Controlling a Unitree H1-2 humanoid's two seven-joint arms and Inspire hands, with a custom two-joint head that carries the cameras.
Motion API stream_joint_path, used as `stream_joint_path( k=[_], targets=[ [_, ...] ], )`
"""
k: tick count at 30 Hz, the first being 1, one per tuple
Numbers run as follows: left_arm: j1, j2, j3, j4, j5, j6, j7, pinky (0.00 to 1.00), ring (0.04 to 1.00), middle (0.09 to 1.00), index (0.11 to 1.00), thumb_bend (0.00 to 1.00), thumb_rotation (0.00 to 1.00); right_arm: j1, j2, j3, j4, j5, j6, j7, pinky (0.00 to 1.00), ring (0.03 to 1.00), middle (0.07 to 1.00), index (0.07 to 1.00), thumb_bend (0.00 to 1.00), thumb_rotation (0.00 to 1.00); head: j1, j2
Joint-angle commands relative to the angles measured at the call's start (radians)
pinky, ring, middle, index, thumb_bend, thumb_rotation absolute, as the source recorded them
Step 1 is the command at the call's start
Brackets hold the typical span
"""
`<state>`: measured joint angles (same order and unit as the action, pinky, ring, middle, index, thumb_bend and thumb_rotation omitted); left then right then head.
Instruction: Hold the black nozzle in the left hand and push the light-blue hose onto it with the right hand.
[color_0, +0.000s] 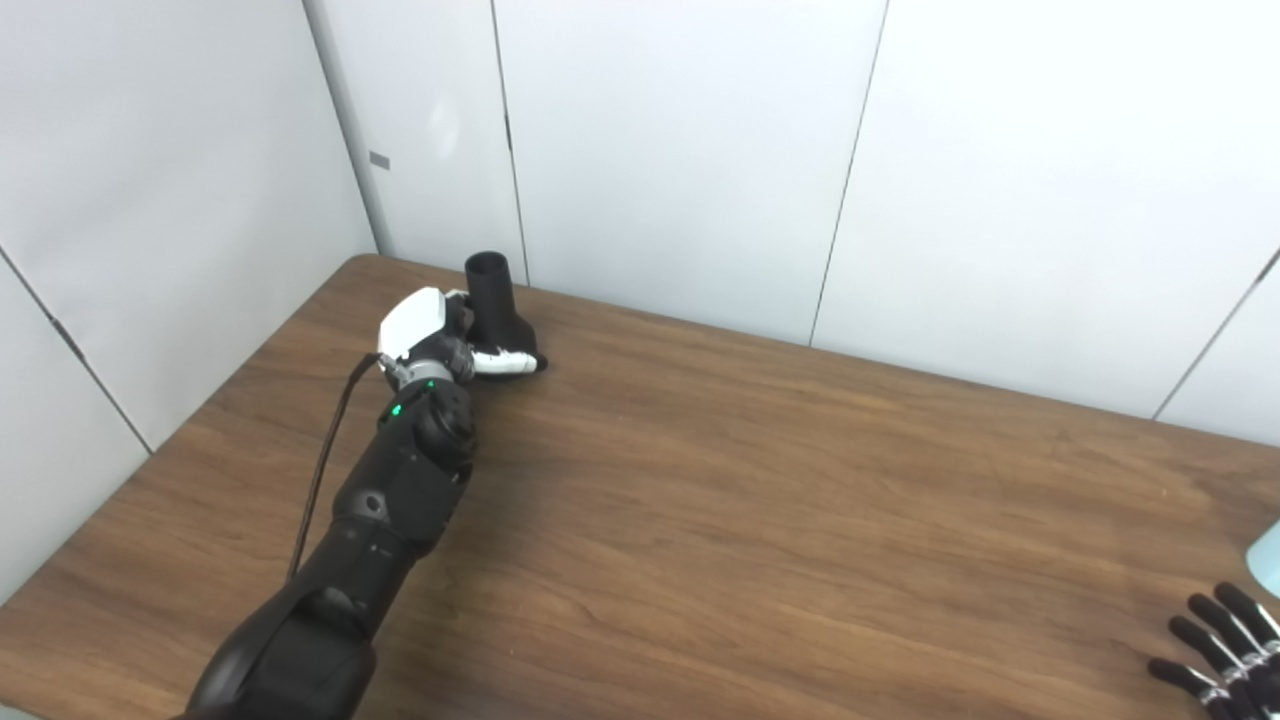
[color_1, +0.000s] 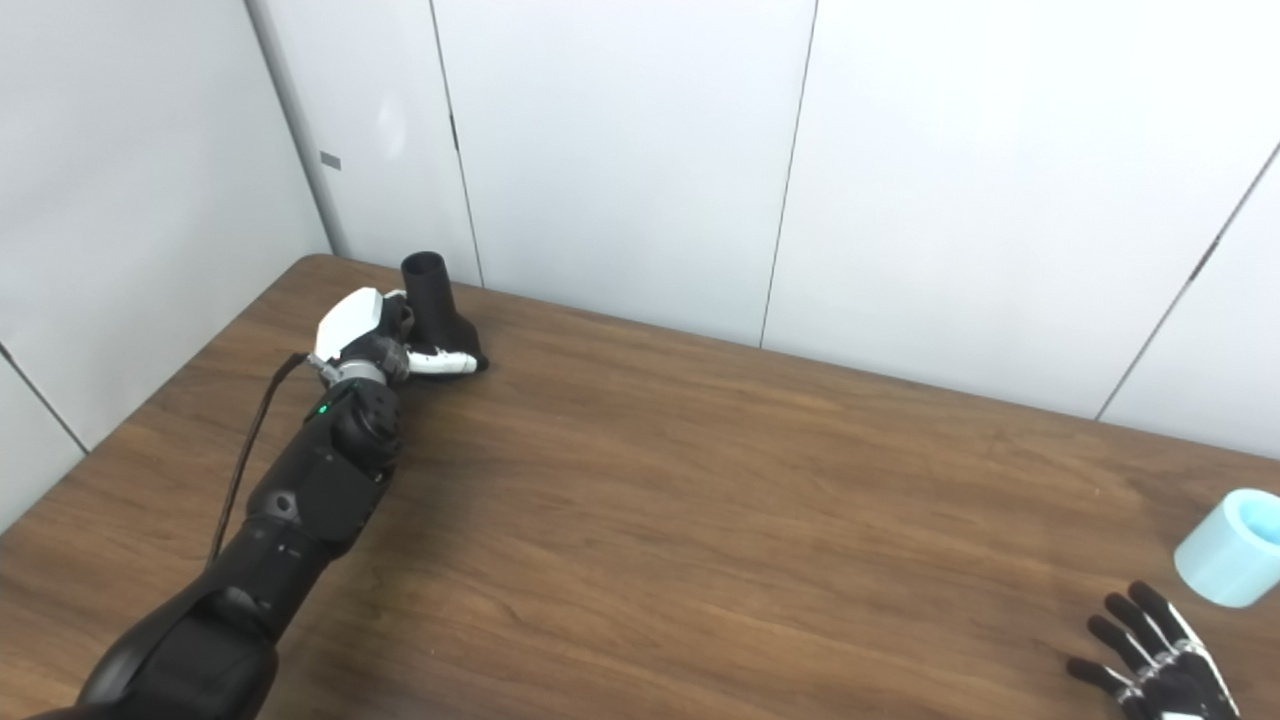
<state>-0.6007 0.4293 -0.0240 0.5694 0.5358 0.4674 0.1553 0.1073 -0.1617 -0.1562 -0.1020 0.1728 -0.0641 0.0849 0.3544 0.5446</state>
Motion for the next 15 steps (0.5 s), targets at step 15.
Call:
stream_joint_path(
  k=[15],
  targets=[
    [-0.063,0.018,0.000,0.043,-0.020,-0.006,-0.006,0.71,0.768,0.754,0.750,0.91,0.23,0.021,0.008,0.010,-0.004,0.025,0.018,0.014,0.65,0.820,0.843,0.854,0.83,0.85,0.005,0.005]
  ],
)
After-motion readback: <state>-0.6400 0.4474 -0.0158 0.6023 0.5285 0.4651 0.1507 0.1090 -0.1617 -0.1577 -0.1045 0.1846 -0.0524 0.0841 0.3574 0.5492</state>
